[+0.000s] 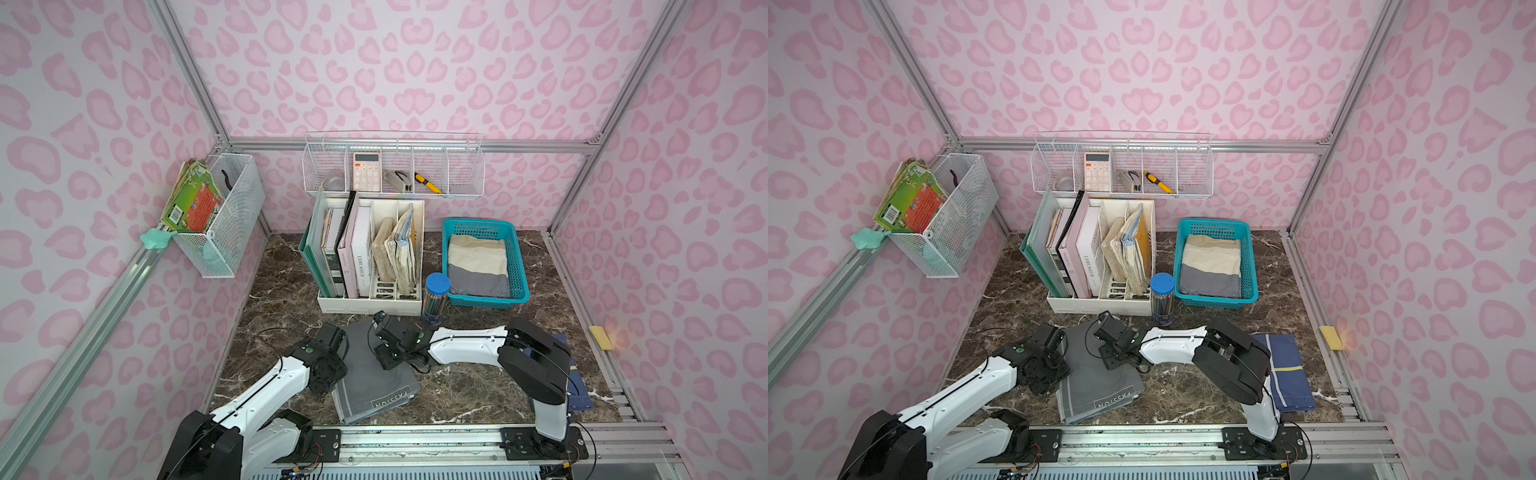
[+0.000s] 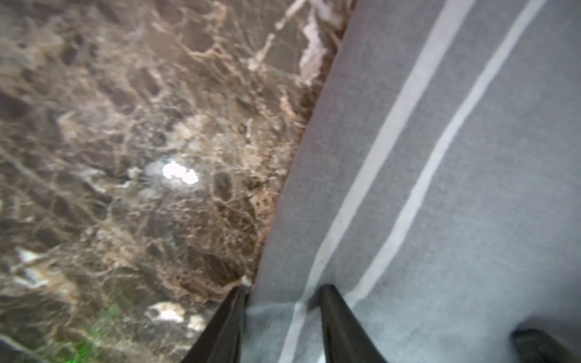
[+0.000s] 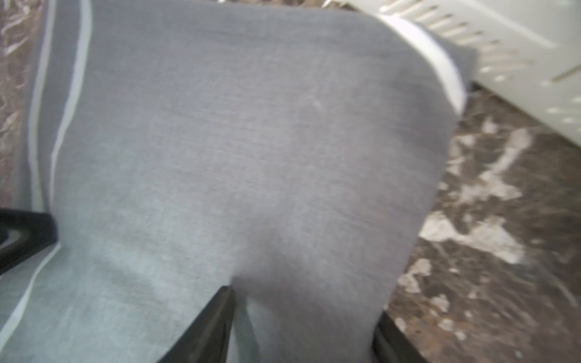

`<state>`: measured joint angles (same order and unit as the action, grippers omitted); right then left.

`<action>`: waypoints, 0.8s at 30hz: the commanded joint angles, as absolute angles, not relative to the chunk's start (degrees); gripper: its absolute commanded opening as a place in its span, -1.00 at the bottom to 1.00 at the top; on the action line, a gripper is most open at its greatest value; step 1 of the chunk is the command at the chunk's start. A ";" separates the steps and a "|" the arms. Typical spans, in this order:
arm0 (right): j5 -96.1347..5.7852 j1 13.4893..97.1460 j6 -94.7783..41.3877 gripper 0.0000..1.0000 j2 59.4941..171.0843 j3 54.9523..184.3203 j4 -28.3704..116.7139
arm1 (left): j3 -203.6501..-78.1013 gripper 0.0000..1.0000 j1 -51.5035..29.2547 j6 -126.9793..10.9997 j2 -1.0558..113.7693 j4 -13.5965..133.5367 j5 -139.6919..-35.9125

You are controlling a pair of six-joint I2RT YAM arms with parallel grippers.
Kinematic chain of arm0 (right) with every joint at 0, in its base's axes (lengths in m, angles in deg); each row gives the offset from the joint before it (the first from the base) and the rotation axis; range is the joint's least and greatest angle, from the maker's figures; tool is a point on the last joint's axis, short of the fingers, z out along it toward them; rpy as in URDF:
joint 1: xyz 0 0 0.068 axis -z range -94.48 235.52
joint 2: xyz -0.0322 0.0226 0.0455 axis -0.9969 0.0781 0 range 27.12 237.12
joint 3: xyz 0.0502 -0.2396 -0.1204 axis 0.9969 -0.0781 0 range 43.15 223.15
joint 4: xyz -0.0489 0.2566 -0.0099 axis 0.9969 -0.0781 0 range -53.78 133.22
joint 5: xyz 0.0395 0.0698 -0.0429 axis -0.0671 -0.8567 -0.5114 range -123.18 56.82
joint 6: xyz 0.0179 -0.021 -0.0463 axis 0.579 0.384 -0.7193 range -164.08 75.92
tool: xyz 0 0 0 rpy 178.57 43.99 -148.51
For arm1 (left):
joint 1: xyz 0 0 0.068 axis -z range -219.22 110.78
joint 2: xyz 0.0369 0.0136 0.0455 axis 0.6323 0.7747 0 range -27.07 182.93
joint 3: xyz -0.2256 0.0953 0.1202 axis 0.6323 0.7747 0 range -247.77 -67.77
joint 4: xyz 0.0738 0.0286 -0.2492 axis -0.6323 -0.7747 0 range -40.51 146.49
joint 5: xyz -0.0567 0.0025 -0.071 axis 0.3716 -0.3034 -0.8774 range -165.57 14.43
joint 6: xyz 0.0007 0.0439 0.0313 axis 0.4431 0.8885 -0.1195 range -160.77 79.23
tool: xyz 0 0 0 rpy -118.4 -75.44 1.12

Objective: Put the folded pillowcase in the basket
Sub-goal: Pick up the pillowcase at the center of the board.

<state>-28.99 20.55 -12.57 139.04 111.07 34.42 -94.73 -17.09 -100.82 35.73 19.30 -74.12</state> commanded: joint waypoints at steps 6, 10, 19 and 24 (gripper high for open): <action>-29.95 18.82 -12.72 -0.35 138.02 111.64 32.56 | -93.96 -0.41 -16.99 -99.67 33.89 22.13 -79.97; -28.87 18.63 -12.74 -0.62 136.28 111.36 33.10 | -94.16 -0.61 -16.91 -99.00 33.11 21.57 -79.83; -24.82 16.73 -14.15 -1.00 130.58 109.80 35.21 | -96.19 -0.98 -16.92 -97.26 24.03 16.51 -77.71; -19.33 14.98 -16.31 -1.00 125.57 109.96 34.72 | -99.17 -1.00 -16.90 -94.72 15.99 12.59 -76.39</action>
